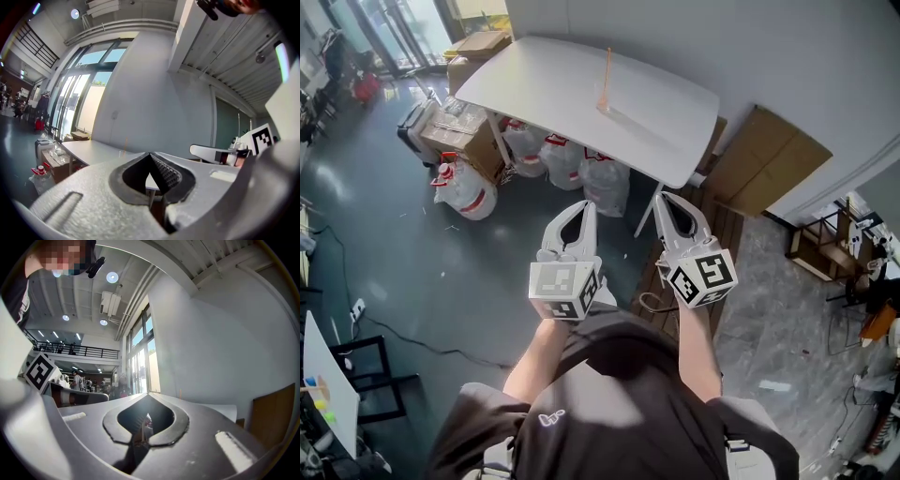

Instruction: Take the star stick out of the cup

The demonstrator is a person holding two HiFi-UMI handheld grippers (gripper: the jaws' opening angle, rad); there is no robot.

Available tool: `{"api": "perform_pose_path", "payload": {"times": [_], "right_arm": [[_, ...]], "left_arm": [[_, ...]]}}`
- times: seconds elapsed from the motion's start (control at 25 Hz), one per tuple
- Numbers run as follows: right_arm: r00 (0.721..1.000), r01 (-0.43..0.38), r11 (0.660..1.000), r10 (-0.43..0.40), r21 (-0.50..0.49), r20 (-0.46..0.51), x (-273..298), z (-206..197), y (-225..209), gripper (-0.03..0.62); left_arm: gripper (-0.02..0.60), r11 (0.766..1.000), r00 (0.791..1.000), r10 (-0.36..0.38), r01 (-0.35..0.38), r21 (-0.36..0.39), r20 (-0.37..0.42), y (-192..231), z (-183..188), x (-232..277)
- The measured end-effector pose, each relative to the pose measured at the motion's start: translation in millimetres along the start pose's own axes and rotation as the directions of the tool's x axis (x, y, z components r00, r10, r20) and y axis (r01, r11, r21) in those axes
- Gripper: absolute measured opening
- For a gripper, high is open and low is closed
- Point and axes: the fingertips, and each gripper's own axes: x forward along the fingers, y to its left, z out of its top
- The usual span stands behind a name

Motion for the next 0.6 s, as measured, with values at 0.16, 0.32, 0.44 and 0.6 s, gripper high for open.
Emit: {"api": "perform_pose_path", "payload": {"times": [0.16, 0.32, 0.44, 0.6], "right_arm": [[1.000, -0.001, 1.000, 0.002, -0.025, 0.009, 9.7, 1.4, -9.6, 0.006], [1.000, 0.006, 1.000, -0.007, -0.030, -0.012, 24.0, -1.1, -22.4, 0.006], [1.000, 0.015, 1.000, -0.015, -0.010, -0.016, 39.4, -4.8, -33.9, 0.006], [0.999, 0.007, 1.000, -0.007, 0.006, -0.042, 62.8, -17.4, -40.6, 0.006]], "left_arm": [[0.003, 0.999, 0.999, -0.039, 0.039, -0.003, 0.030, -2.5, 7.8, 22.4], [0.003, 0.999, 0.998, -0.038, 0.039, -0.021, 0.047, 5.6, 15.2, 42.4], [0.003, 0.999, 0.999, -0.037, 0.038, -0.024, 0.031, 14.1, 13.9, 60.1], [0.003, 0.999, 0.999, -0.033, 0.033, -0.029, 0.005, 31.1, 9.5, 83.1]]}}
